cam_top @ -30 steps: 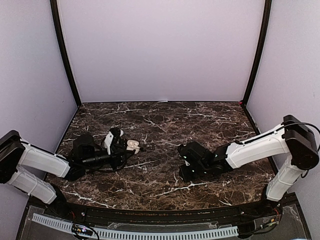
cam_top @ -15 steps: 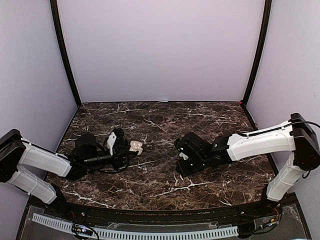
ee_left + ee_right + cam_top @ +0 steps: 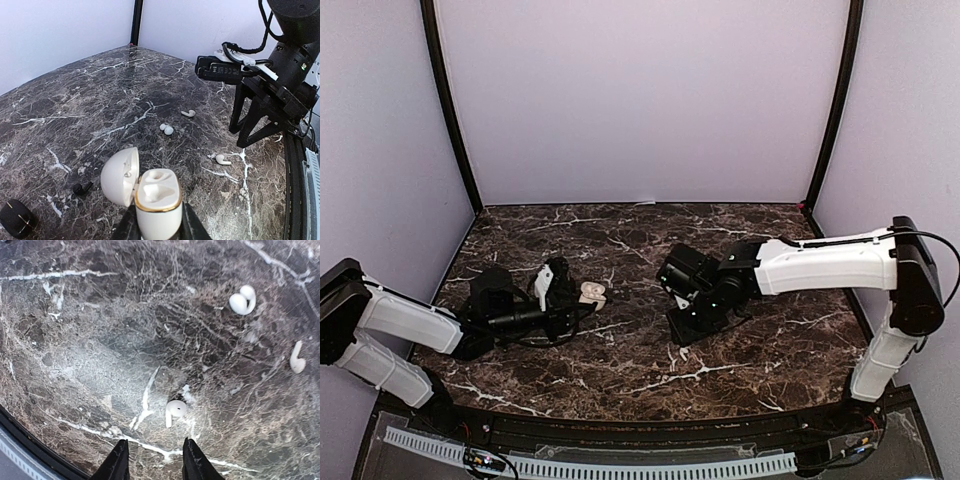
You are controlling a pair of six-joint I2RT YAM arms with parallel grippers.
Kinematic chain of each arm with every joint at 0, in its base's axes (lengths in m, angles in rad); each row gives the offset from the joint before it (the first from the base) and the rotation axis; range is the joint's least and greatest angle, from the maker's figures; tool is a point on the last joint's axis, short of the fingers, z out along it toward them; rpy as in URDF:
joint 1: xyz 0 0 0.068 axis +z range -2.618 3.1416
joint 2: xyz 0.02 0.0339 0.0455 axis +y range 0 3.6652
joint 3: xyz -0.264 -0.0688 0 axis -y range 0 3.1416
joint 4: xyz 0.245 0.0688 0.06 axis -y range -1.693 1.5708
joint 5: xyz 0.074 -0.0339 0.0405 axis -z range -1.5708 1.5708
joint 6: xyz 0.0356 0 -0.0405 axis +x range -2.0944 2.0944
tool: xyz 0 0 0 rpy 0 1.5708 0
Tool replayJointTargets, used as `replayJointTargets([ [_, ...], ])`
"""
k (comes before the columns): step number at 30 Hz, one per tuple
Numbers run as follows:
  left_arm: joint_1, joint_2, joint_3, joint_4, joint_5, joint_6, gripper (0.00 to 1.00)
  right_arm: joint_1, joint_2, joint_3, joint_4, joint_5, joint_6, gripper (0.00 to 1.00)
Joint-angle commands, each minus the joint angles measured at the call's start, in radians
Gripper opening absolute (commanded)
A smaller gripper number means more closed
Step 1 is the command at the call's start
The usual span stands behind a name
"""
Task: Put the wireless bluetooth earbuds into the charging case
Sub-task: Move the left earbud to the center of the board, then pick up the left earbud from the center of the board.
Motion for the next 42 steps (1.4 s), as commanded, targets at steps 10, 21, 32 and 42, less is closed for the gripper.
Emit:
replayJointTargets([
  [10, -0.010, -0.042, 0.010, -0.007, 0.006, 0.017, 0.21, -0.163, 0.096, 0.029, -0.054, -0.252, -0.025, 0.41],
  [21, -0.011, -0.058, 0.008, -0.013, 0.009, 0.020, 0.21, -0.163, 0.161, 0.080, -0.078, -0.231, -0.030, 0.39],
  [32, -0.012, -0.063, 0.009, -0.018, 0.011, 0.019, 0.21, -0.152, 0.223, 0.118, -0.105, -0.239, -0.020, 0.34],
  [42, -0.014, -0.066, 0.011, -0.024, 0.010, 0.022, 0.21, -0.129, 0.240, 0.120, -0.128, -0.239, -0.024, 0.31],
])
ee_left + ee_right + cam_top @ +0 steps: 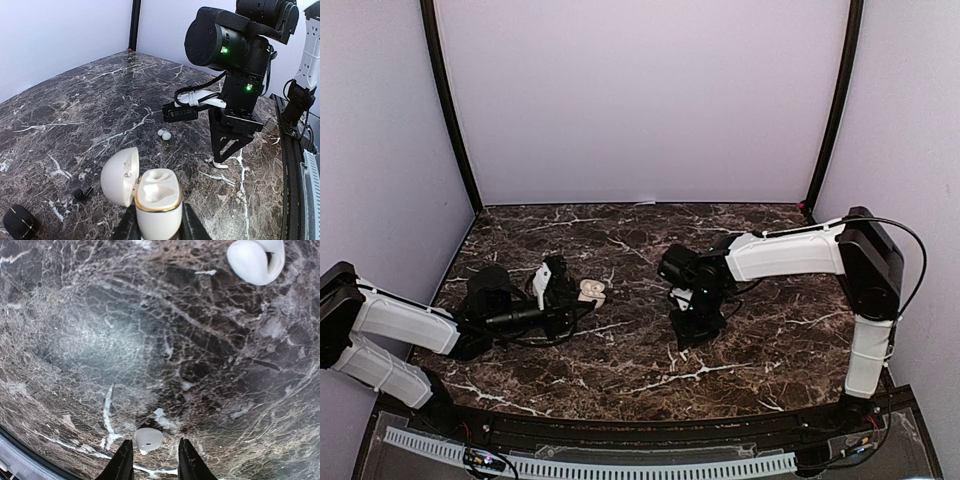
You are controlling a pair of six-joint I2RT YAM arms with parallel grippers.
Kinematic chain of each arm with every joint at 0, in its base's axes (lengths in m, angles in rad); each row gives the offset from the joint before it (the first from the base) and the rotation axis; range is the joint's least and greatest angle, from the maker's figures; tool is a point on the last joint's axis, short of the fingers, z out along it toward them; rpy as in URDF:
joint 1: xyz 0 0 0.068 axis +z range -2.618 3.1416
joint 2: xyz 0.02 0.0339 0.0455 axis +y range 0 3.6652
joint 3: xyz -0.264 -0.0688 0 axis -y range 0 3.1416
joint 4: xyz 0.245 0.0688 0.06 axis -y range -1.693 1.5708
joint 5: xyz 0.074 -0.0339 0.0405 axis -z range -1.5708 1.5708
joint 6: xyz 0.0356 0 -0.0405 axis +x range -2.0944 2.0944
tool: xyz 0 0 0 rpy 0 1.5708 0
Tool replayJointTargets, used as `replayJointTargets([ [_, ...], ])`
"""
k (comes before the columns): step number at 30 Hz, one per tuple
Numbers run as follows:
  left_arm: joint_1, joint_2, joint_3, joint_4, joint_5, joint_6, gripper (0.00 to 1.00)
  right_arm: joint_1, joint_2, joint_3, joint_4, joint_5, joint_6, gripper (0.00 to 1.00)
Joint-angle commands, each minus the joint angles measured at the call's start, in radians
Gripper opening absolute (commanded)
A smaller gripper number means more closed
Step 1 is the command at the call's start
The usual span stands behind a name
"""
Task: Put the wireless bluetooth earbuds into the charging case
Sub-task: Pick up the left earbud from the center of the board.
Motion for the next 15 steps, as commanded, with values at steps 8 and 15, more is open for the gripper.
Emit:
replayJointTargets([
  [8, -0.009, -0.031, 0.011, -0.011, 0.010, 0.016, 0.21, 0.026, 0.040, 0.032, -0.022, 0.005, 0.001, 0.29],
  [15, -0.010, -0.033, 0.011, -0.013, 0.010, 0.016, 0.21, 0.030, 0.053, 0.040, -0.024, 0.010, 0.002, 0.26],
])
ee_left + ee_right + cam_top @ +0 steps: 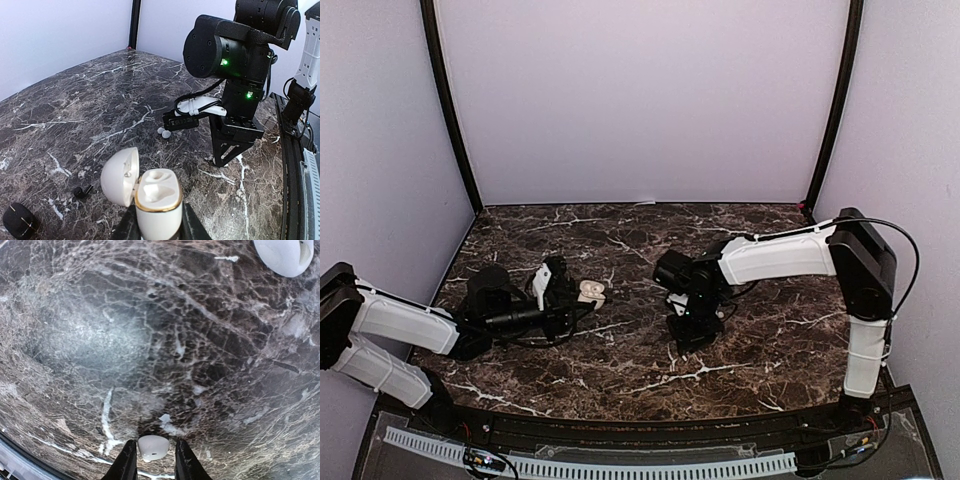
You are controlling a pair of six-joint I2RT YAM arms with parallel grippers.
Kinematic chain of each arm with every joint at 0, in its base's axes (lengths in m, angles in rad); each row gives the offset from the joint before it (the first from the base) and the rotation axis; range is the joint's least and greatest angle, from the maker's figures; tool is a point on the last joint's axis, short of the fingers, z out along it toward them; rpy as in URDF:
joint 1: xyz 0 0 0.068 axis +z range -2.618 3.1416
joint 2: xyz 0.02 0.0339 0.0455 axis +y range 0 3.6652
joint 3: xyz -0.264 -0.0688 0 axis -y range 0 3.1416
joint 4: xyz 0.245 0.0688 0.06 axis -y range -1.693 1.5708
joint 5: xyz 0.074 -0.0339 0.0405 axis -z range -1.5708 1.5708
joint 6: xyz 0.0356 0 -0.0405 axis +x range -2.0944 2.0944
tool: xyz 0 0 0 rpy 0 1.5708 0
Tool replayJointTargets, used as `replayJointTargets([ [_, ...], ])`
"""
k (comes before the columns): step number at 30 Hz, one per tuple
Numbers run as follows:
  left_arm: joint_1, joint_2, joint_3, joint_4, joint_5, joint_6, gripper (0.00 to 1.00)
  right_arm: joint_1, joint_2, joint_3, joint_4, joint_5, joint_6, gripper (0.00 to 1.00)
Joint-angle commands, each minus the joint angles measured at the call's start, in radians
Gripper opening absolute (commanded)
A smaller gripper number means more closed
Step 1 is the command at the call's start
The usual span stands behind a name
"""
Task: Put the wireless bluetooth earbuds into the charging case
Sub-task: Pick up the left earbud from the center of the board.
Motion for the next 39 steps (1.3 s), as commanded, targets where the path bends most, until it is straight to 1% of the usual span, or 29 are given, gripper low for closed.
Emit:
replayJointTargets([
  [1, -0.009, -0.026, 0.011, 0.002, 0.010, 0.016, 0.21, 0.011, 0.016, 0.024, -0.009, 0.012, 0.002, 0.26],
  [9, -0.010, -0.024, 0.012, 0.001, 0.011, 0.016, 0.21, 0.010, 0.034, 0.036, -0.004, 0.015, 0.001, 0.25],
  [17, -0.011, -0.023, 0.013, 0.001, 0.013, 0.018, 0.21, 0.012, 0.027, 0.039, 0.001, 0.011, 0.004, 0.18],
  [25, -0.012, -0.020, 0.014, 0.001, 0.025, 0.016, 0.21, 0.011, -0.015, 0.059, 0.007, 0.034, 0.017, 0.15],
  [28, -0.012, -0.016, 0.014, 0.008, 0.037, 0.013, 0.21, 0.012, -0.073, 0.036, 0.065, 0.040, 0.021, 0.15],
  [33, -0.013, -0.004, 0.016, 0.020, 0.072, 0.010, 0.21, 0.011, -0.187, -0.037, 0.217, 0.045, 0.022, 0.14],
  [39, -0.039, 0.024, 0.017, 0.070, 0.171, 0.021, 0.21, 0.039, -0.349, -0.149, 0.441, 0.093, 0.004, 0.14],
])
